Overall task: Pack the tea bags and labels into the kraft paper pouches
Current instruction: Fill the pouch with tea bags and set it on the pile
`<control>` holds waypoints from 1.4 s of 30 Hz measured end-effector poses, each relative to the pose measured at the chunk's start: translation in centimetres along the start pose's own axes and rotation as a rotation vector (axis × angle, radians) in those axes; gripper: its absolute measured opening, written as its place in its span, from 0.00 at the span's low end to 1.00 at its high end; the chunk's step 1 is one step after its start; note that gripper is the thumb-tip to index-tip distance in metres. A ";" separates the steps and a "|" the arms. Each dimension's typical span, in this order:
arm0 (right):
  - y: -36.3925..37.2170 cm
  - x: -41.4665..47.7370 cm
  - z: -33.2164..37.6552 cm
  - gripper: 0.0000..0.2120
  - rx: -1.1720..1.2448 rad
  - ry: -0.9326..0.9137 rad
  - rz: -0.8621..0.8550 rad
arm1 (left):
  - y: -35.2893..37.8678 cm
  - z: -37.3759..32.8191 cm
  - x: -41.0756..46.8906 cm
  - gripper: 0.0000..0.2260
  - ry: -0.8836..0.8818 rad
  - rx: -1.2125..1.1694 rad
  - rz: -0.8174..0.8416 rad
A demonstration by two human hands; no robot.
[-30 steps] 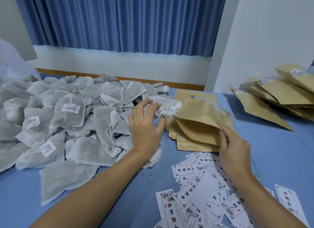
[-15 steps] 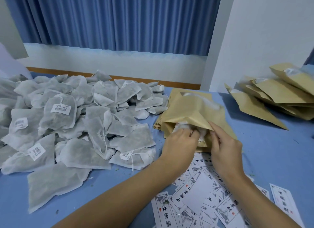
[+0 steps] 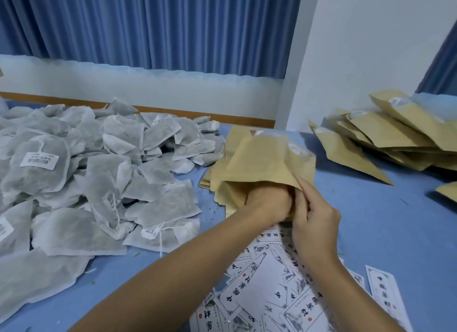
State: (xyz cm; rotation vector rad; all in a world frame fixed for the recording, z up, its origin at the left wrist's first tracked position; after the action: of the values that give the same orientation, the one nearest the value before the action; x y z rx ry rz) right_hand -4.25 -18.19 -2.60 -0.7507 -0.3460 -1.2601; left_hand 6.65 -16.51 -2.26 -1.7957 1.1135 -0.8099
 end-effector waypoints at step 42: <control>-2.3 0.3 -4.4 0.10 0.494 0.865 0.187 | -0.3 10.7 -9.2 0.26 -0.392 -1.681 -0.375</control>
State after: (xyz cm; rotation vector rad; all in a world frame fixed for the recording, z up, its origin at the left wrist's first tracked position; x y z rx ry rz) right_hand -7.02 -21.62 -4.82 0.2067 0.1271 -1.1416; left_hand 12.19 -4.56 -7.33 -3.3378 1.2282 0.6527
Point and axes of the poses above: each hand's wrist, its own x-axis towards the middle knuckle, its own y-axis out of the palm, z = x × y, the point moved 7 cm from there along x, towards the middle knuckle, and after that the axes turned 3 degrees about y, right-handed, at the moved point
